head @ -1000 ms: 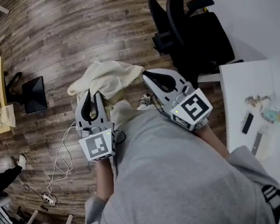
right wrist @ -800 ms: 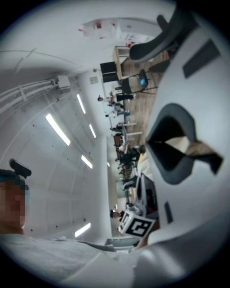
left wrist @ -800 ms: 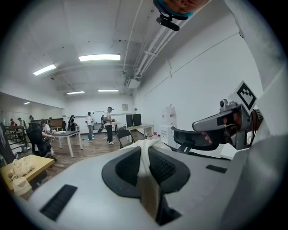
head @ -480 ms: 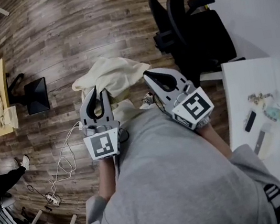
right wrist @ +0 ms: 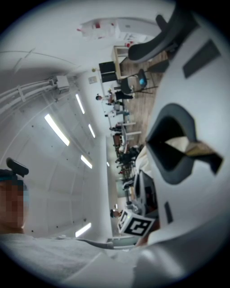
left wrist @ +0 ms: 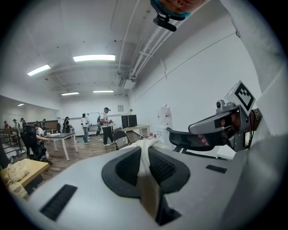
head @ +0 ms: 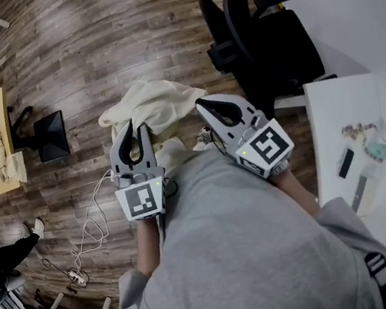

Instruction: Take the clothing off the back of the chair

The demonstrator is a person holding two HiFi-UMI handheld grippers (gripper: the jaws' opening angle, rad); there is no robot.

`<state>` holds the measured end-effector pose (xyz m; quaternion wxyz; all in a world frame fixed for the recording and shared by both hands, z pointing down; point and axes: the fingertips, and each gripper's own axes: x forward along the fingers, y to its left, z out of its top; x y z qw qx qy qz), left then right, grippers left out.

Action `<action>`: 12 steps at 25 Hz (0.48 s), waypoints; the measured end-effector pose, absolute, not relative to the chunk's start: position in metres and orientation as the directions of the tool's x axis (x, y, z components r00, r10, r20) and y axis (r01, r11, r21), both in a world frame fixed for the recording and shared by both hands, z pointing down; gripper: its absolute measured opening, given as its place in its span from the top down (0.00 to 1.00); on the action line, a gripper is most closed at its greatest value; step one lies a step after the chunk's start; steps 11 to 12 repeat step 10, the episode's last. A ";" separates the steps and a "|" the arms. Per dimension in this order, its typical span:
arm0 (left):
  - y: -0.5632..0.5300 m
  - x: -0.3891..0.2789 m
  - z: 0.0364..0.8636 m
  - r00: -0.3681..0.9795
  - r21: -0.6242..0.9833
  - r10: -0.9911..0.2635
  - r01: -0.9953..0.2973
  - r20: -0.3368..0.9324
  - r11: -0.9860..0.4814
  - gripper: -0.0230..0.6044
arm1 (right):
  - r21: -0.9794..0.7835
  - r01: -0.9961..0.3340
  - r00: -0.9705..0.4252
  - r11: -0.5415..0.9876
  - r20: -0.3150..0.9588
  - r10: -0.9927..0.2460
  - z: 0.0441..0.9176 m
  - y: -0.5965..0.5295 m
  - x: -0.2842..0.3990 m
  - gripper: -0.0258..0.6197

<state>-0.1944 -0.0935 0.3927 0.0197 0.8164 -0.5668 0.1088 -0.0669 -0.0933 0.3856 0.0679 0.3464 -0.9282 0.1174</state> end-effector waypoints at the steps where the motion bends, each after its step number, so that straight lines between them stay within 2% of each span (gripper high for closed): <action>1: -0.094 -0.193 0.393 0.335 -0.089 -0.921 -0.930 0.200 -0.357 0.85 | -0.172 -0.659 -0.751 0.732 0.209 -0.627 0.387 -0.093 -0.066 0.91; 12: -0.094 -0.190 0.394 0.335 -0.084 -0.920 -0.930 0.204 -0.357 0.85 | -0.177 -0.662 -0.748 0.729 0.218 -0.626 0.389 -0.093 -0.062 0.91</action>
